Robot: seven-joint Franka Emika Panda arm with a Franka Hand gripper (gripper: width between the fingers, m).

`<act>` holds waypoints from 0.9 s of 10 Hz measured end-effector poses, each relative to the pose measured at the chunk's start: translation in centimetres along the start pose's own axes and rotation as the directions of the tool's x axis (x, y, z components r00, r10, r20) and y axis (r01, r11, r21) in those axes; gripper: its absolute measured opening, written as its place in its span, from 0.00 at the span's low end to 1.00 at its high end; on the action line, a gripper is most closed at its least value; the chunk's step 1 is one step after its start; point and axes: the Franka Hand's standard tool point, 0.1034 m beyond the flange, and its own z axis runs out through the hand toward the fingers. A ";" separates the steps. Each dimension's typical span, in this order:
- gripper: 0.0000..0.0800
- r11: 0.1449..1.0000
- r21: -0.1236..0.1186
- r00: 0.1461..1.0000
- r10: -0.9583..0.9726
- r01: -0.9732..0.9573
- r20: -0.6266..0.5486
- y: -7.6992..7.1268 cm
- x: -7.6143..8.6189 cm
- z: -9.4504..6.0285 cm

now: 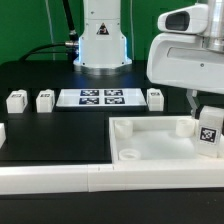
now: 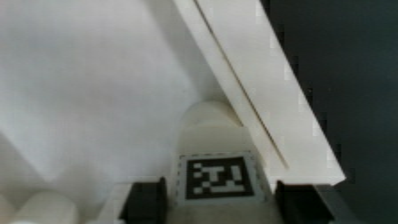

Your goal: Assemble square table

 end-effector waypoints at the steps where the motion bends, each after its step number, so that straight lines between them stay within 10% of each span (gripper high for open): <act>1: 0.36 0.996 0.002 0.996 0.085 -0.085 0.002 0.0 0.0 0.0; 4: 0.36 0.877 0.034 0.877 0.478 -0.480 0.052 0.1 0.4 0.1; 9: 0.36 0.438 0.049 0.440 0.887 -0.898 0.137 -1.1 0.1 0.2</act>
Offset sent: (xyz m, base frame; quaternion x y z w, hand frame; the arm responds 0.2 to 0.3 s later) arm 0.0043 -0.0044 -0.0027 0.0639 -0.0448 0.3670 0.9269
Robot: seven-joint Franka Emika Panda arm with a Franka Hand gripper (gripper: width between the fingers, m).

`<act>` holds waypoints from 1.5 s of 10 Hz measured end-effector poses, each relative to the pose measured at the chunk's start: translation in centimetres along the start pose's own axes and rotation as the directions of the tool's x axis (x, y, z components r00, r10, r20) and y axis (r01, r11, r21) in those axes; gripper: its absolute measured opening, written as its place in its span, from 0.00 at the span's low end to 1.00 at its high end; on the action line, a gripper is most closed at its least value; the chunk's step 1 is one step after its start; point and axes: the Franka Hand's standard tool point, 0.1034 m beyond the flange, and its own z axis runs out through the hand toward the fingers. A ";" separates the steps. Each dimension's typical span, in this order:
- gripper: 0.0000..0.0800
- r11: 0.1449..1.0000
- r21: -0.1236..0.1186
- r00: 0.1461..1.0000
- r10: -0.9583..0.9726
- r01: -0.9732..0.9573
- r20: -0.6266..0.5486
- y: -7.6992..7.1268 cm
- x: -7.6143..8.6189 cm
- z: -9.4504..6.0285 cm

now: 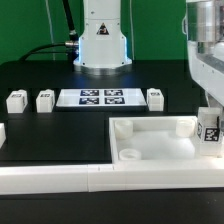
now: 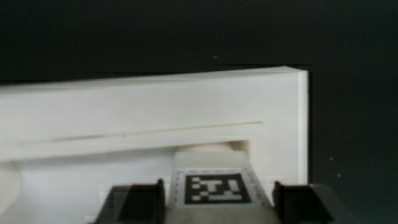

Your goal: Assemble square table

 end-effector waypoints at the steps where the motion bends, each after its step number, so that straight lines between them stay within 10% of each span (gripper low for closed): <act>1: 0.36 1.000 0.000 1.000 -0.018 0.018 -0.001 0.0 0.0 0.0; 4: 0.61 0.954 -0.008 0.954 -0.300 0.300 -0.013 0.1 0.0 0.0; 7: 0.81 0.817 0.040 0.818 -0.572 0.575 -0.061 0.5 1.3 0.6; 10: 0.81 0.643 0.015 0.642 -0.763 0.766 -0.071 0.5 1.5 0.6; 13: 0.81 0.251 -0.083 0.247 -0.968 0.964 -0.051 0.3 1.1 0.2; 15: 0.81 0.213 -0.086 0.209 -0.977 0.973 -0.045 0.2 1.4 0.1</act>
Offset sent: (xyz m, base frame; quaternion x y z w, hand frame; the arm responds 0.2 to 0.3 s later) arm -0.0113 0.0115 -0.0004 -0.0391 -0.0031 -0.3567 0.9334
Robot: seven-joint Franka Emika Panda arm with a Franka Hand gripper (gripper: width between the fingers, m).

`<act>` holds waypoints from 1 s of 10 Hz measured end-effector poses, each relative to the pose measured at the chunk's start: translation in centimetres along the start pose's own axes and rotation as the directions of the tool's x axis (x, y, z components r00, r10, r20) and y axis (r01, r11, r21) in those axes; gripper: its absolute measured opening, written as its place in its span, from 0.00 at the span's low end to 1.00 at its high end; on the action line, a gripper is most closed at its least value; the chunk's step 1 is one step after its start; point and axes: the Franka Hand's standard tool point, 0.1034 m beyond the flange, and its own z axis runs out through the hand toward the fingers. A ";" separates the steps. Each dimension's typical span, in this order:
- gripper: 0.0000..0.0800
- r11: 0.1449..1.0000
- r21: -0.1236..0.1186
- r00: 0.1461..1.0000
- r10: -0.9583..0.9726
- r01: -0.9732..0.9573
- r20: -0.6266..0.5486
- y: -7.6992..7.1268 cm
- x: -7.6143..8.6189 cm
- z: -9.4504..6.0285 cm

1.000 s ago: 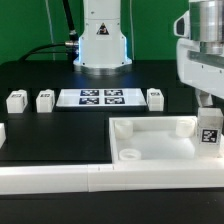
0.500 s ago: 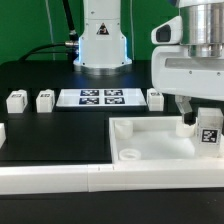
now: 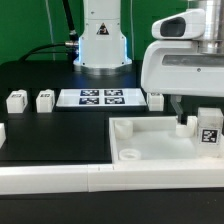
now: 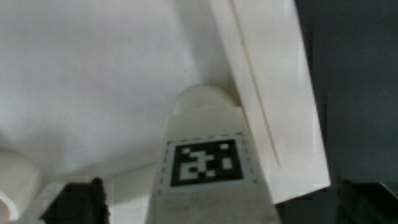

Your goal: Assemble square table

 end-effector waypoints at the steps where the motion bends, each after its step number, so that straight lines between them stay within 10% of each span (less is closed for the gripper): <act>1: 0.64 1.000 0.000 1.000 0.000 0.000 0.000 0.0 0.0 0.0; 3: 0.36 0.996 0.001 0.996 0.087 -0.087 0.001 0.0 0.0 0.0; 7: 0.36 0.928 0.004 0.928 0.372 -0.372 0.005 0.0 0.0 0.1; 10: 0.36 0.606 0.012 0.606 0.794 -0.795 0.051 0.0 0.0 0.2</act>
Offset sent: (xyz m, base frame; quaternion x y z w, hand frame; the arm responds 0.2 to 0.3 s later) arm 0.0000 0.0000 0.0000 0.0000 0.0000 0.1938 0.9810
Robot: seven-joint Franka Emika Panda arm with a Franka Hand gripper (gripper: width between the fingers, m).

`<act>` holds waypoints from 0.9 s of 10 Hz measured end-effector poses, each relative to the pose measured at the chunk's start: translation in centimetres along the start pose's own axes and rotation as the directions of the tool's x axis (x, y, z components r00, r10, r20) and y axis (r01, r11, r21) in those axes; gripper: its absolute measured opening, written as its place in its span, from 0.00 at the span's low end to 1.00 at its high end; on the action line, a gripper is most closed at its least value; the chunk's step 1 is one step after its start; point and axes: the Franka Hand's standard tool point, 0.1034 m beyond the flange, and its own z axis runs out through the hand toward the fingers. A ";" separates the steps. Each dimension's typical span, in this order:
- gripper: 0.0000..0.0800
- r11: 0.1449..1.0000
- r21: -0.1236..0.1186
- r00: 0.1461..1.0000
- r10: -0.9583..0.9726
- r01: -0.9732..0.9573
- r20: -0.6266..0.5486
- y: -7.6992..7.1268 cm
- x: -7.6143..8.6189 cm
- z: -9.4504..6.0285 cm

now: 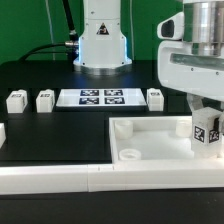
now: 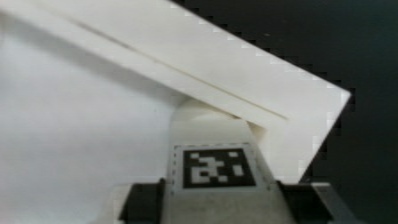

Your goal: Assemble square table

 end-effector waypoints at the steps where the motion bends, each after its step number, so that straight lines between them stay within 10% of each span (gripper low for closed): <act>1: 0.36 0.988 0.006 0.987 0.157 -0.157 0.016 -0.1 -0.2 0.0; 9: 0.36 0.863 0.007 0.862 0.505 -0.505 0.040 -0.2 -0.5 0.1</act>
Offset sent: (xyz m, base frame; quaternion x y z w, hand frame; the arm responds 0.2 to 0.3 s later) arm 0.0043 0.0038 -0.0014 0.0212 -0.0042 0.1743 0.9845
